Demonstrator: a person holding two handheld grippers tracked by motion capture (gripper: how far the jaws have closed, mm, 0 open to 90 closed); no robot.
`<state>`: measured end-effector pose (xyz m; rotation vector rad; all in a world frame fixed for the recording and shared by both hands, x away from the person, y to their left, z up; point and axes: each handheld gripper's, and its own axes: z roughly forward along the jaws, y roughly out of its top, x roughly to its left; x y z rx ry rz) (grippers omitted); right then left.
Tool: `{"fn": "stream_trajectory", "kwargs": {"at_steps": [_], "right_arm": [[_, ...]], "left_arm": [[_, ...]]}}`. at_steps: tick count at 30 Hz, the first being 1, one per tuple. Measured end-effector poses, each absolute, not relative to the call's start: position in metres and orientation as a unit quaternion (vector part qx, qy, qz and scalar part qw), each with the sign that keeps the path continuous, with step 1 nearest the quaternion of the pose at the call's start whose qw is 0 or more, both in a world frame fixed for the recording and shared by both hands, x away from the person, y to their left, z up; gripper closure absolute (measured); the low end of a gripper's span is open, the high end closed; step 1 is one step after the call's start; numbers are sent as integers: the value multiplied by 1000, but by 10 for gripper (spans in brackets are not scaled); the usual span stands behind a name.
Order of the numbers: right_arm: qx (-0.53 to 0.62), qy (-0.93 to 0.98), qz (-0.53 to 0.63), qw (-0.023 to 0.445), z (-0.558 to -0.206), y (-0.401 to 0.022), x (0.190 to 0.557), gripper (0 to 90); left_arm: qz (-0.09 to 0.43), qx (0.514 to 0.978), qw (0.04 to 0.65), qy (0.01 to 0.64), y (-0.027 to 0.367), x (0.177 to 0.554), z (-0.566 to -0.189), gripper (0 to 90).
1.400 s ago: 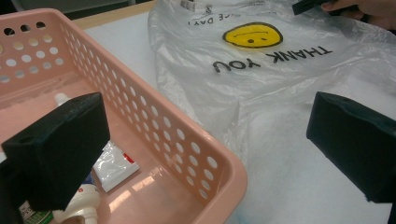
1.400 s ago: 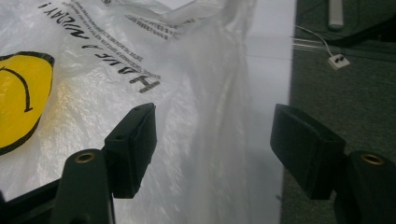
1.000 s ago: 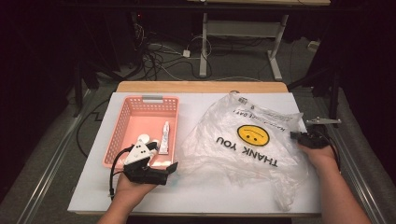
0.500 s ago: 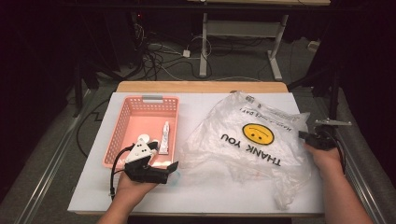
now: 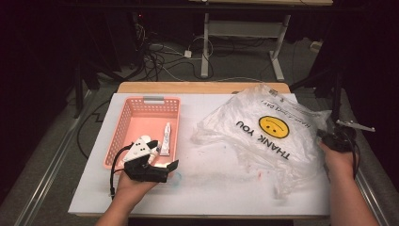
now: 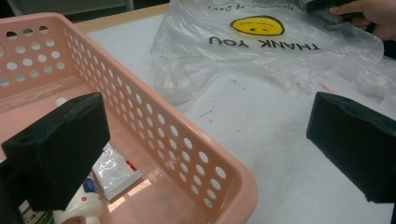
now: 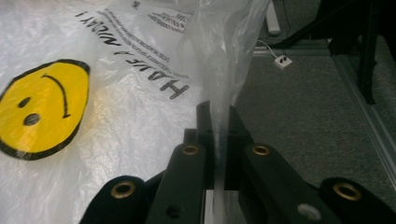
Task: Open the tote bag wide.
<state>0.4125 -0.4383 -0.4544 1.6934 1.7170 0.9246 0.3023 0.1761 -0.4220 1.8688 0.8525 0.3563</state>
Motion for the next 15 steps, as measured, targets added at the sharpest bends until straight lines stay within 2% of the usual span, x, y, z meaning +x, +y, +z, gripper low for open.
{"fn": "stream_trajectory", "kwargs": {"at_steps": [8,12,15], "right_arm": [[589,665,364,279,-454,-412,352,849],[579,681,360,269,-458,-402,340,822],[576,685,361,264,-464,-402,341,690]], "left_arm": [[151,770,507,356,177,303,-421,0],[149,771,507,357,178,304,-421,0],[150,772,506,354,177,303,-421,0]]}}
